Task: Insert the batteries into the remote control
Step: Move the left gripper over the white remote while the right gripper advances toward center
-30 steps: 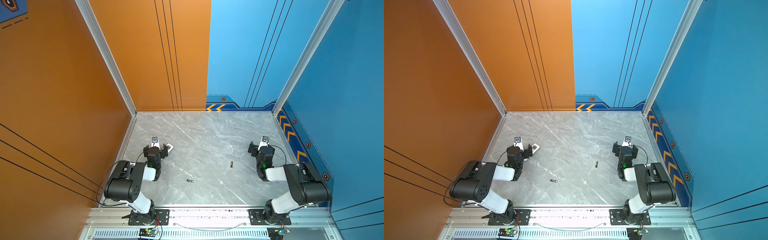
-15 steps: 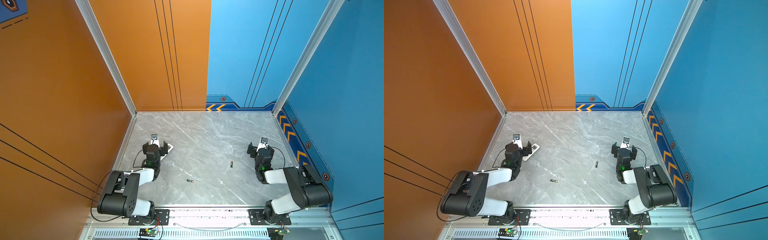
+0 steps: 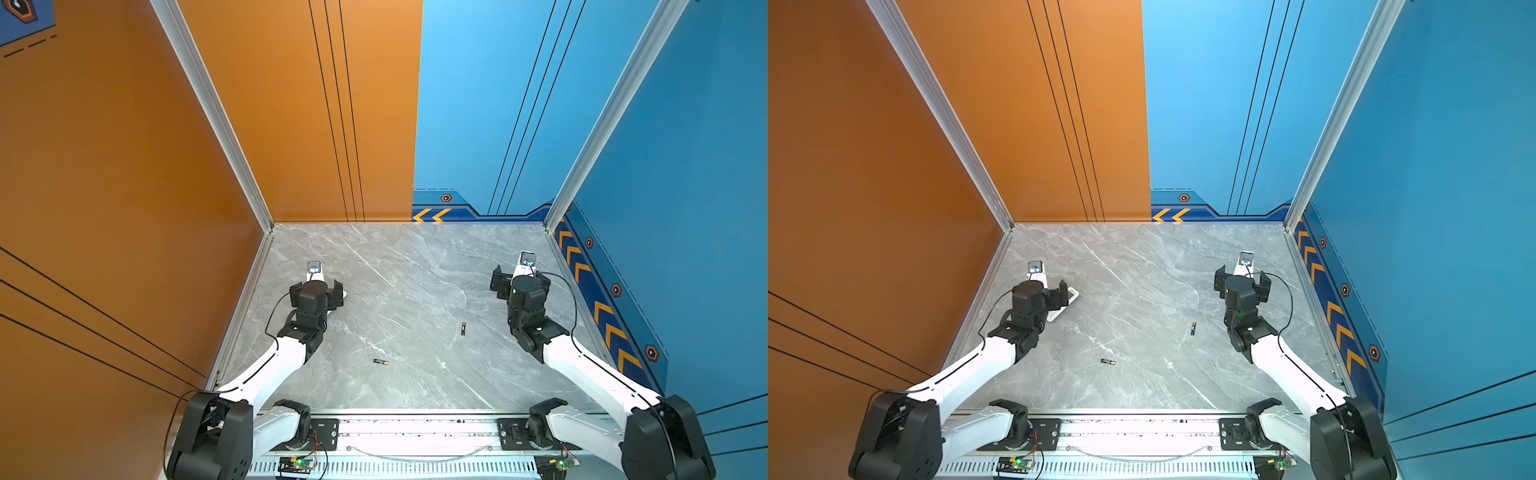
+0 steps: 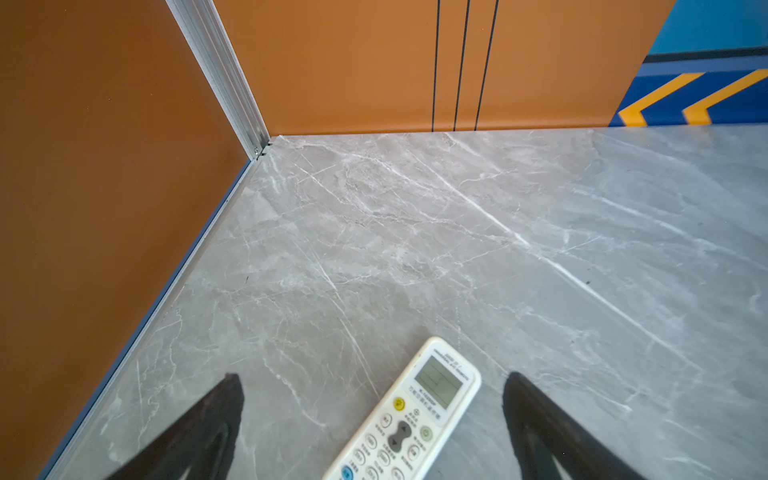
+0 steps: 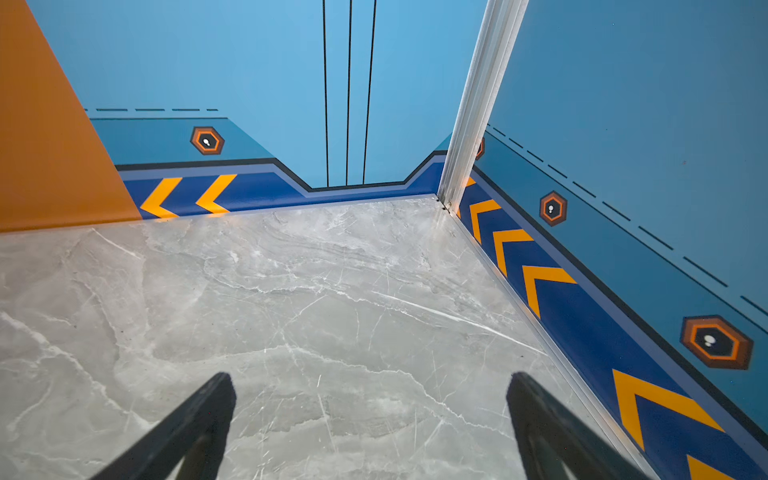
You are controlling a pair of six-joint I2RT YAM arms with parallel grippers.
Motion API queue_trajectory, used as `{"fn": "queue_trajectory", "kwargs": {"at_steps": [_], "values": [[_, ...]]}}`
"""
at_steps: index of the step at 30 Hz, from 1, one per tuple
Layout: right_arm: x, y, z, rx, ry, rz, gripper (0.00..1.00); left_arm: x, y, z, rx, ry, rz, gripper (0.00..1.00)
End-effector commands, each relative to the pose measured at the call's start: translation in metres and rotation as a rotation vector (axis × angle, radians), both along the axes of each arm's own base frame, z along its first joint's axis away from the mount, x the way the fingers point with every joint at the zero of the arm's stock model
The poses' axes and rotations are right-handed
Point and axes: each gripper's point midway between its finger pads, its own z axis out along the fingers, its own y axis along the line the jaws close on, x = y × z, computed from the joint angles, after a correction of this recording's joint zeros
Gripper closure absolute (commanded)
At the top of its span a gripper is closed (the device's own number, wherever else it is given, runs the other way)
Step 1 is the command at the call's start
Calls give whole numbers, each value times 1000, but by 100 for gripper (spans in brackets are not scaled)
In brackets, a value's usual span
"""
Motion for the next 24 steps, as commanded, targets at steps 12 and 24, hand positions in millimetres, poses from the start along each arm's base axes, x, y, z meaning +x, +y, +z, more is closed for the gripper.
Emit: {"fn": "queue_trajectory", "kwargs": {"at_steps": [12, 24], "values": [[-29, 100, -31, 99, 362, 414, 0, -37, -84, -32, -218, 402, -242, 2], [-65, 179, -49, 98, 454, 776, 0, -36, -116, -83, -21, 704, -328, 2]]}}
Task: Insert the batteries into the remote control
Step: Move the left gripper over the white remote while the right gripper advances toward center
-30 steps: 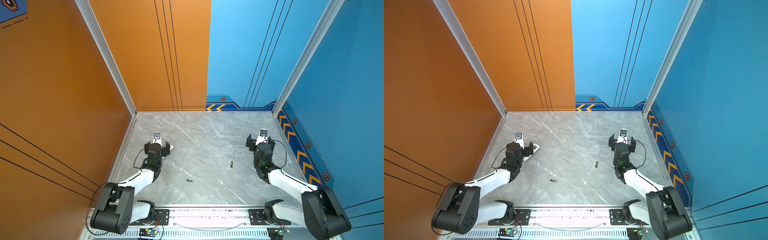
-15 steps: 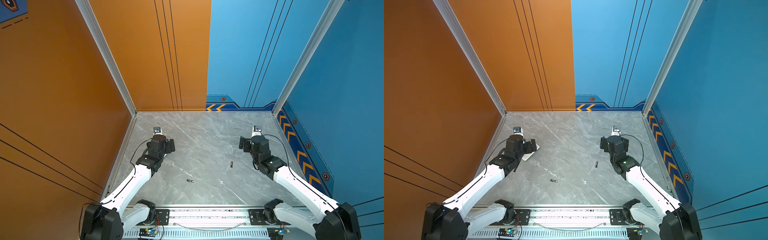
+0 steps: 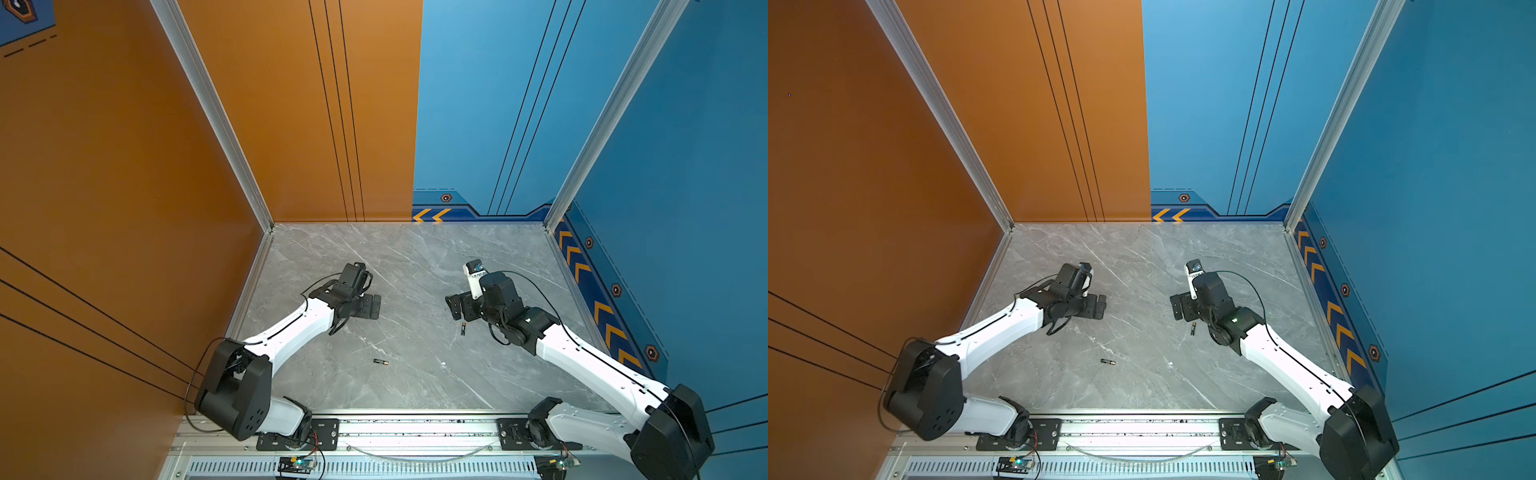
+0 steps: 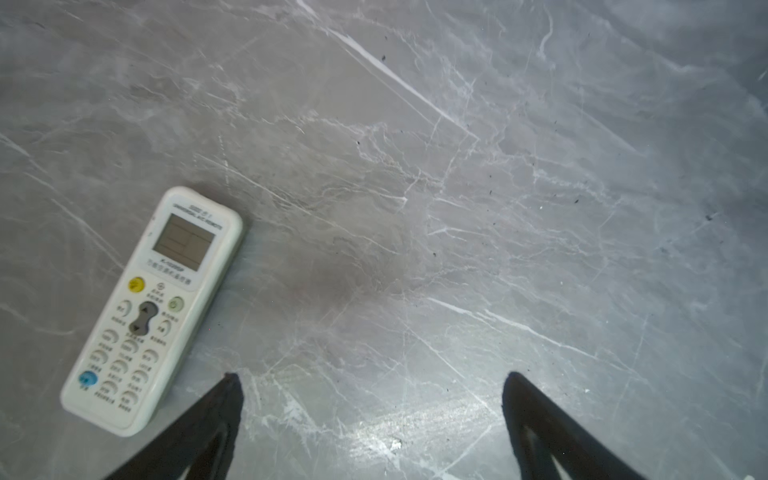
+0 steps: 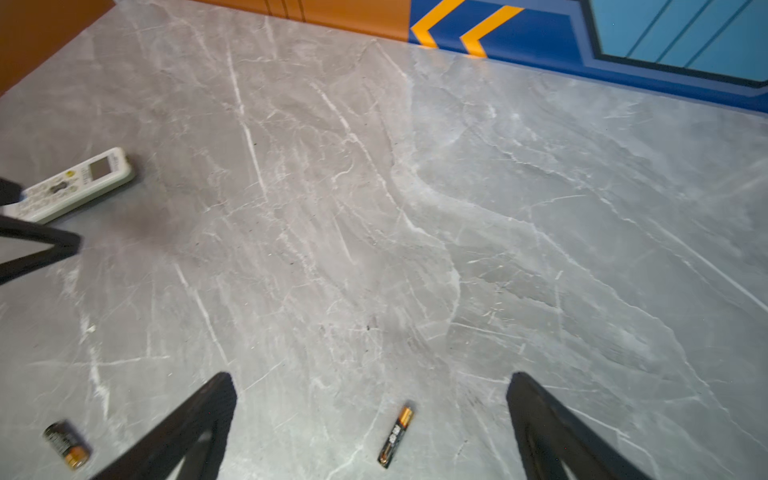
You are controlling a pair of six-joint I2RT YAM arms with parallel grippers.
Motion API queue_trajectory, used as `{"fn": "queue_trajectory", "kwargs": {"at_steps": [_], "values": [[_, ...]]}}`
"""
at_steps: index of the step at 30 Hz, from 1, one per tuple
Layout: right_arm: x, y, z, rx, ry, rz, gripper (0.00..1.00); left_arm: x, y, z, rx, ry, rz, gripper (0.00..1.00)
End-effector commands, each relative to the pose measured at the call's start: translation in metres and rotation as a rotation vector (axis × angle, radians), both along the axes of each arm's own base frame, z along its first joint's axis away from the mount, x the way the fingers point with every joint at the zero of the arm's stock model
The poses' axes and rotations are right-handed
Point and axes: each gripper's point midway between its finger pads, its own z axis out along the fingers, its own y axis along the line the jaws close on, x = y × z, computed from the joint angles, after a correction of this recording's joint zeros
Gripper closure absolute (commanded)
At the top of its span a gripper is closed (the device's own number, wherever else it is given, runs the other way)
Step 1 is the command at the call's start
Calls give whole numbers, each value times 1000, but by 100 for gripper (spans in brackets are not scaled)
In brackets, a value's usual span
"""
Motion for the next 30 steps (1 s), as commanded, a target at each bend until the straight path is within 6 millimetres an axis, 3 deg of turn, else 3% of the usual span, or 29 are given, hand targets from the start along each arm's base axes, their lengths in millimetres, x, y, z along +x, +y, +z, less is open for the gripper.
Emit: {"fn": "queue_trajectory", "kwargs": {"at_steps": [1, 2, 9, 20, 30], "values": [[-17, 26, -6, 23, 46, 131, 0, -7, 15, -10, 126, 80, -7, 2], [-20, 30, -8, 23, 49, 148, 0, 2, 15, -1, 130, 60, 1, 2], [-31, 48, -12, 52, 47, 215, 0, 24, 47, -5, 161, 108, 75, 2], [-32, 57, -8, 50, 32, 277, 0, 51, 94, -13, 177, 168, 179, 2], [-30, 60, -3, 60, 7, 292, 0, 50, 102, -36, 167, 342, 126, 2]]}}
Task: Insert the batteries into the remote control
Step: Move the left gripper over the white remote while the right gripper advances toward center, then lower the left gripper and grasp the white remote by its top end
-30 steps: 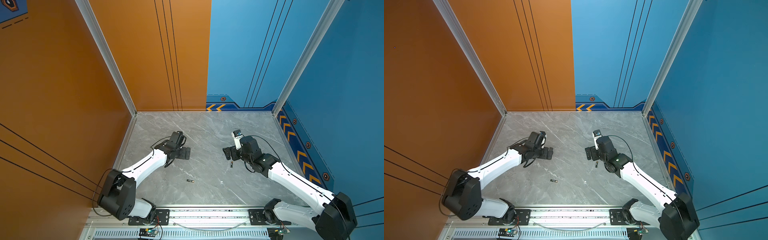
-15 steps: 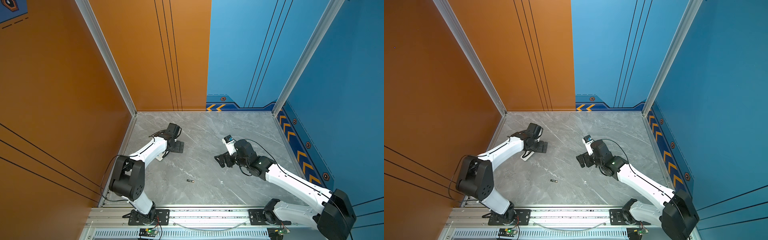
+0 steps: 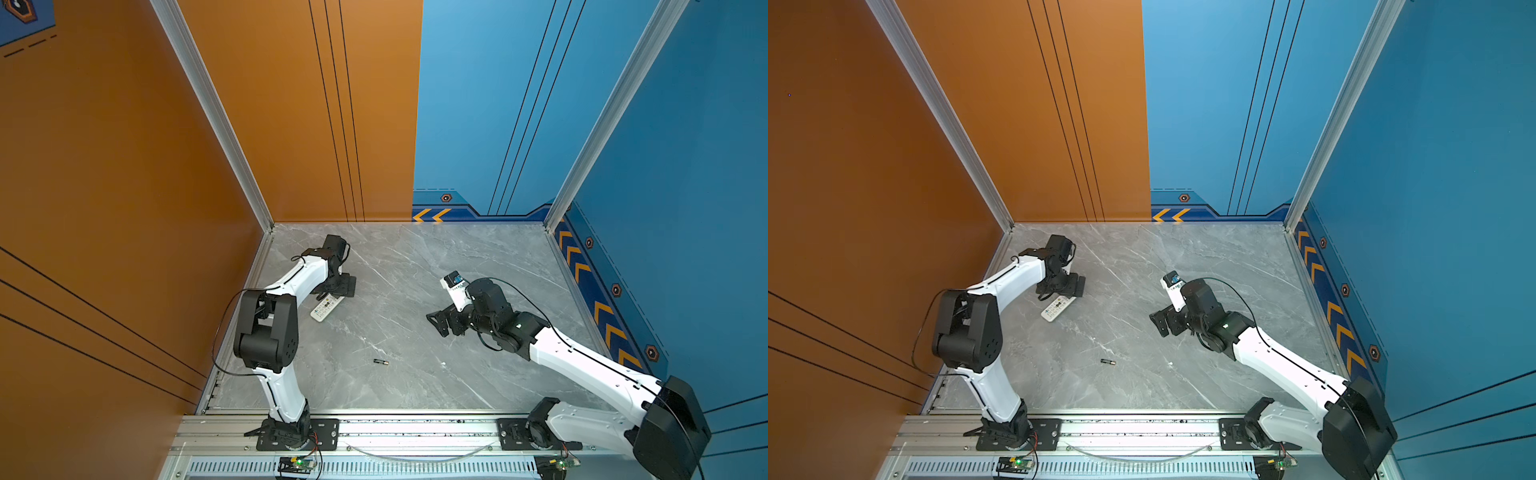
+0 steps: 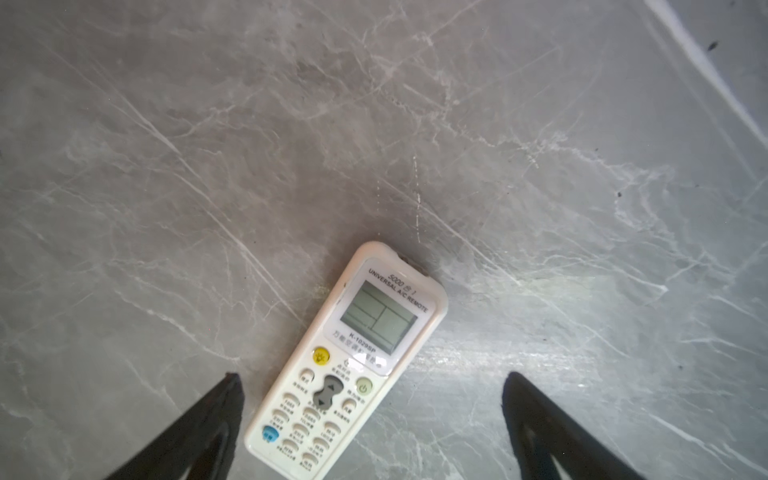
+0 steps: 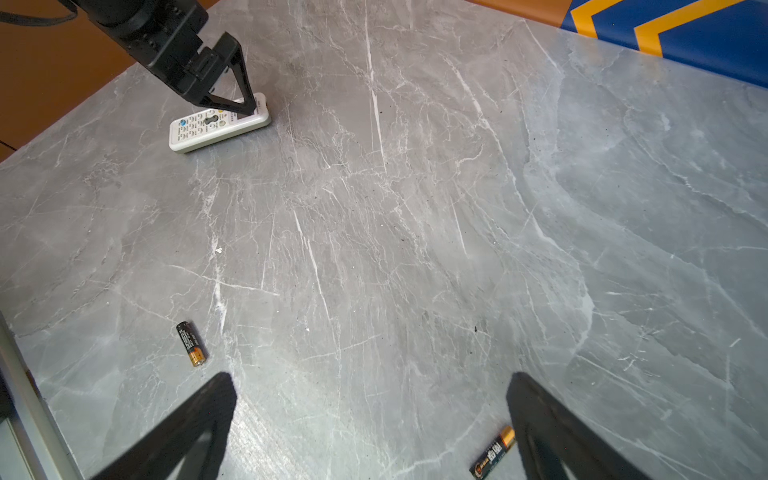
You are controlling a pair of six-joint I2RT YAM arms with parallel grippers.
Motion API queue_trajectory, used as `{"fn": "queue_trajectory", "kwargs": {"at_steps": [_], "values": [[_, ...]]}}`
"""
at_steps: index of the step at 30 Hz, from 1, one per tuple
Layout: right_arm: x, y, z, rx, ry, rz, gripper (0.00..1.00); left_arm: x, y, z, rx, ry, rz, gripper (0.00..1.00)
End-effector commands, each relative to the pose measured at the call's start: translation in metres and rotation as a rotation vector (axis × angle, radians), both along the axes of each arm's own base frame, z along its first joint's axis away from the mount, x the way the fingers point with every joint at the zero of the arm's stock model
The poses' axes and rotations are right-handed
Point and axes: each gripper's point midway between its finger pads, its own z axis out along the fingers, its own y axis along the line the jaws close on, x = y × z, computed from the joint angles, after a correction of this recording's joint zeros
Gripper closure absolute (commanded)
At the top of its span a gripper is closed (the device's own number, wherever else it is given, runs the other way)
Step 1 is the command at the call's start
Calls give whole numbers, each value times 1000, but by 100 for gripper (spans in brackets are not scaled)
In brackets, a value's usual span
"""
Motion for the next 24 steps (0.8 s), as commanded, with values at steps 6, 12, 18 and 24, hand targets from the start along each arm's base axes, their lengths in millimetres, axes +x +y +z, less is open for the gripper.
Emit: {"fn": "queue_trajectory", "kwargs": {"at_steps": [6, 12, 18, 24], "values": [[2, 5, 7, 19, -33, 28, 0, -12, 2, -18, -31, 131, -41, 2], [3, 3, 7, 23, -43, 15, 0, -6, 7, -30, -19, 156, -29, 2], [5, 1, 7, 19, -46, 3, 0, 0, 8, -38, -27, 170, -21, 2], [9, -3, 10, 36, -70, -21, 0, -4, 9, -44, -32, 192, -20, 1]]}}
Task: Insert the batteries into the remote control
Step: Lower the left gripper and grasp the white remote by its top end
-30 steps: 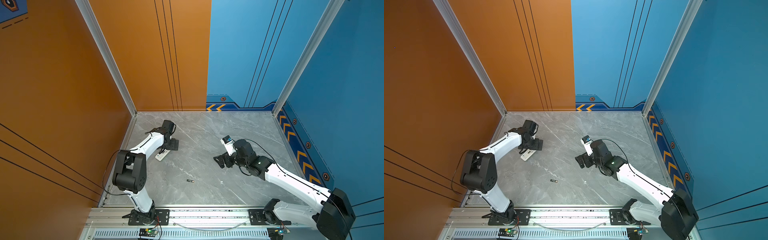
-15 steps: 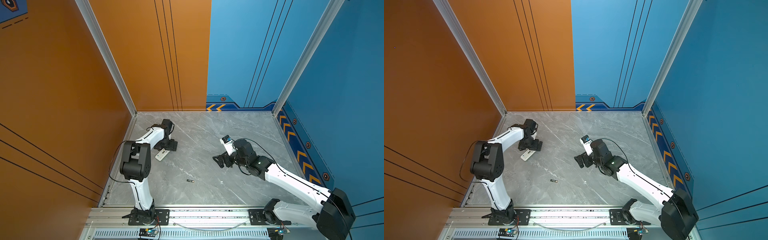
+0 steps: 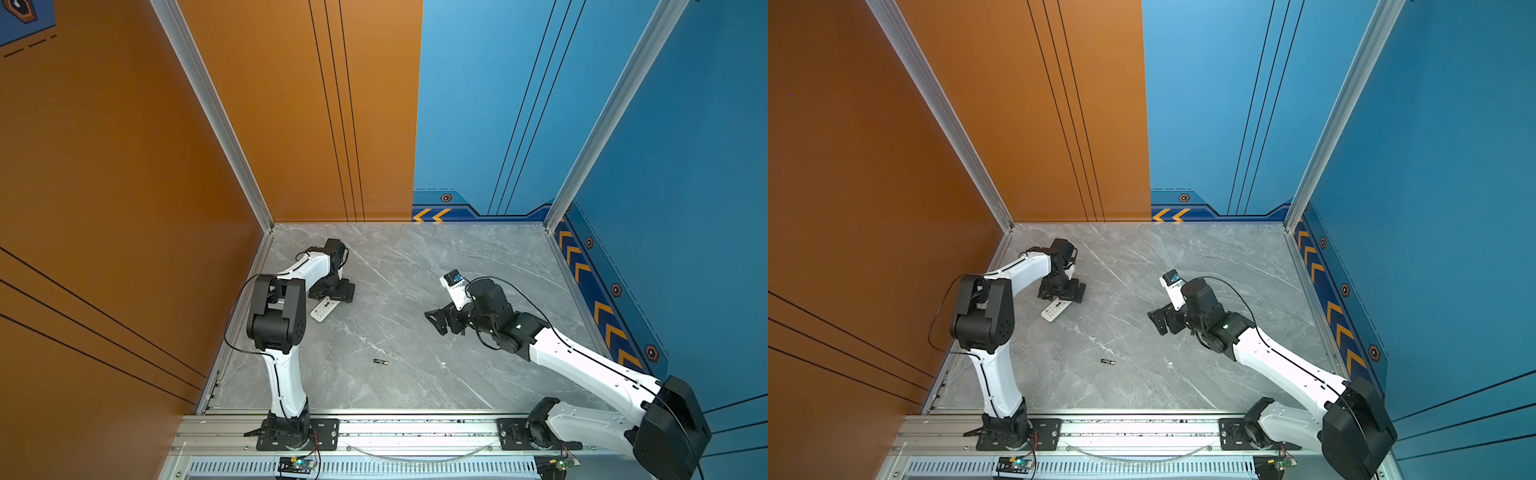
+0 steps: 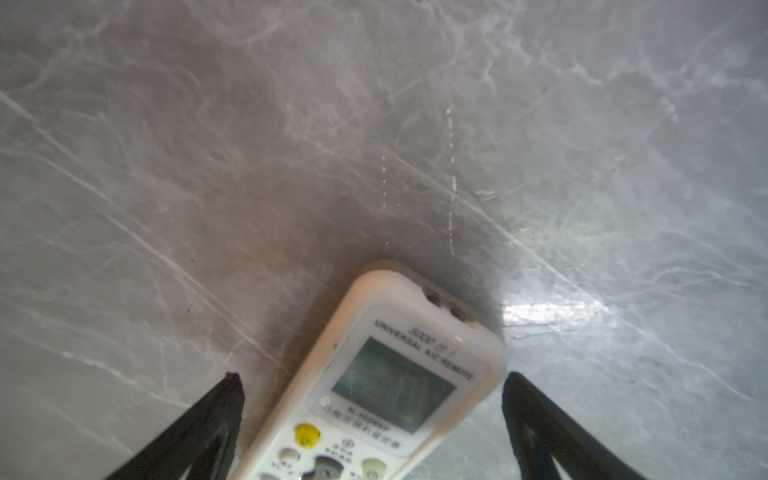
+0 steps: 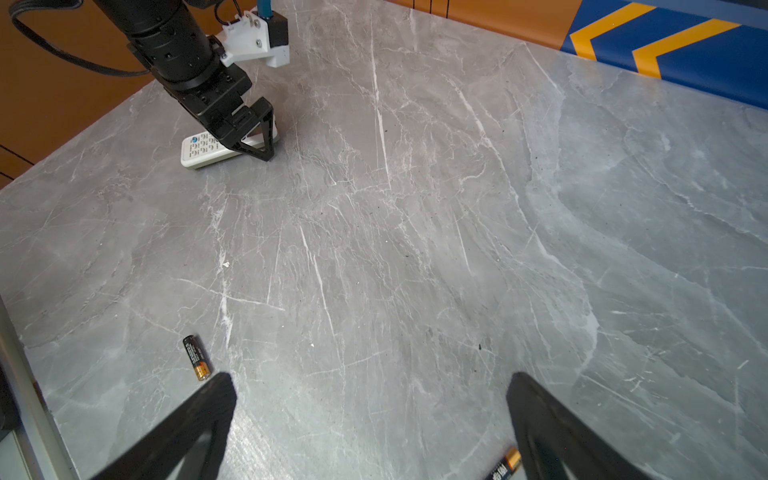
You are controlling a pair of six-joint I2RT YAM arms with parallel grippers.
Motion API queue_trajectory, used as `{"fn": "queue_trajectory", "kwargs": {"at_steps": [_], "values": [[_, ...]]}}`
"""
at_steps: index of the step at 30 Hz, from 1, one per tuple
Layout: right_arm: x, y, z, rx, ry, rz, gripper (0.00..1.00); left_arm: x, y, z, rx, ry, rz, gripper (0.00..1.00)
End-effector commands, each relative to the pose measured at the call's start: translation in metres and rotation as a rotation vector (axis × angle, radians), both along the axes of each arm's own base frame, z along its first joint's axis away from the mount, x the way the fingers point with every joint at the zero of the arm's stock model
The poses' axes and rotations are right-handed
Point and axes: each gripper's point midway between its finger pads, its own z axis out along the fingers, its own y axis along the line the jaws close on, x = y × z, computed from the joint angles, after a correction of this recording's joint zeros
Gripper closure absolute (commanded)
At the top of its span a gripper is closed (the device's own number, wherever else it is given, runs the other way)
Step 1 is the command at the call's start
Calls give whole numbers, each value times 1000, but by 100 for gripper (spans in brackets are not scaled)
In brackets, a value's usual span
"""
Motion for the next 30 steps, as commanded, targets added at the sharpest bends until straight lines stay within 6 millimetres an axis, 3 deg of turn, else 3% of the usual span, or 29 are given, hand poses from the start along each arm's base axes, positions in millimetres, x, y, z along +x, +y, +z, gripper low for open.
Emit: {"fn": "queue_trajectory", "kwargs": {"at_steps": [1, 19, 24, 30], "values": [[5, -7, 6, 10, -41, -28, 0, -4, 0, -6, -20, 41, -2, 2], [8, -13, 5, 31, -13, -47, 0, -7, -3, -14, -6, 58, 5, 47], [14, -22, 2, 20, 26, -106, 0, -9, -14, -11, -1, 53, -19, 58], [7, -22, 1, 102, 93, -114, 0, -9, -43, 12, -13, -10, -73, 70]]}}
